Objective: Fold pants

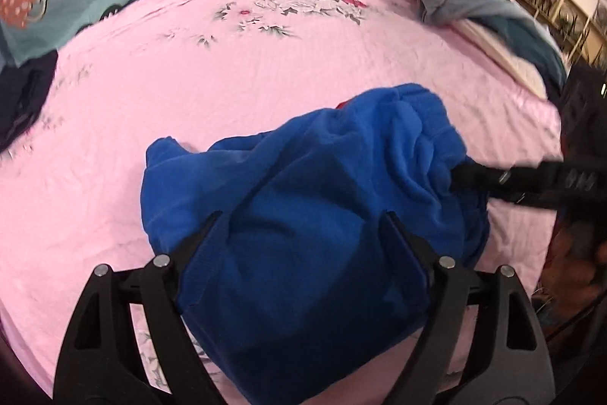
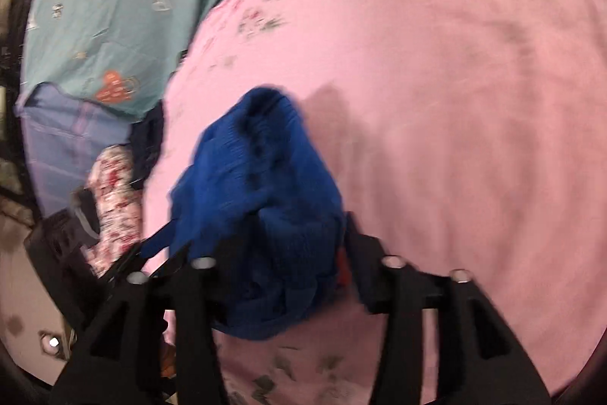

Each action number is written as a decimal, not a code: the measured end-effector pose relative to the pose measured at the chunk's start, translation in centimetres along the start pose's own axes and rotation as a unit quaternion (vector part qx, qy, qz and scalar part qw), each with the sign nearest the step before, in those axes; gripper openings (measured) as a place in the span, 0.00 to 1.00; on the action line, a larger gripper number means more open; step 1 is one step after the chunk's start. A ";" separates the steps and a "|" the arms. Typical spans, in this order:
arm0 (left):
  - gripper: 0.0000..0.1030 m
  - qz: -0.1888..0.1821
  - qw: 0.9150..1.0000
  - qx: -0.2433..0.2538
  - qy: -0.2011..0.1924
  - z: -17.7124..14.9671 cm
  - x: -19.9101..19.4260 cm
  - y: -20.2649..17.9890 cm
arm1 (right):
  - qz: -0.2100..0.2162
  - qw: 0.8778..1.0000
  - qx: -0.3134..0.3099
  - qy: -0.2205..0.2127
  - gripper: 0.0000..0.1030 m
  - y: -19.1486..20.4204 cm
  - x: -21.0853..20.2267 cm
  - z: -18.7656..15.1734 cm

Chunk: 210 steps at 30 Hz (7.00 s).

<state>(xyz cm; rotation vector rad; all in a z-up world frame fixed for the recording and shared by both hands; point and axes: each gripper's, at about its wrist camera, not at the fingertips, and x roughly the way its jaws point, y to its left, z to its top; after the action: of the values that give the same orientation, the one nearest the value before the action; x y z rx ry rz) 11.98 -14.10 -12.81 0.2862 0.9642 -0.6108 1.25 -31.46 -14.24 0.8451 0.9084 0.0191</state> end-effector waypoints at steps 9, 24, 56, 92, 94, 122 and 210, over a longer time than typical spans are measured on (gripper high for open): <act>0.82 -0.015 0.998 -0.046 -0.033 0.2 -5.3 2.0 | 0.008 0.980 -0.200 0.013 0.55 7.3 -1.0 2.0; 0.82 0.040 0.989 -0.142 -0.010 -4.2 -6.9 7.1 | 0.010 0.977 -0.203 0.058 0.08 6.5 -2.6 3.0; 0.85 0.037 0.982 -0.182 -0.019 -6.5 -6.2 6.0 | 0.065 0.888 -0.427 0.159 0.31 21.1 7.4 1.4; 0.95 0.079 0.975 -0.205 0.034 -4.5 -0.2 4.5 | -0.085 0.849 -0.473 0.221 0.31 13.1 8.0 -0.4; 0.95 0.083 0.974 -0.209 0.034 -4.4 -0.9 4.6 | -0.060 0.851 -0.475 0.216 0.33 13.6 6.8 0.0; 0.97 -0.031 0.941 -0.323 0.094 -2.5 2.8 11.3 | -0.007 0.880 -0.394 0.265 0.84 9.2 11.6 4.9; 0.22 0.025 0.969 -0.243 -0.045 10.2 -0.4 25.9 | -0.074 0.759 -0.632 0.138 0.27 32.0 25.7 19.9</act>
<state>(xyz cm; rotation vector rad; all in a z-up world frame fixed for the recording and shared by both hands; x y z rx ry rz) 34.37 1.75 -7.82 -0.1523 0.9827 -0.3218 41.86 -13.18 -4.51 -0.5259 0.9806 0.5764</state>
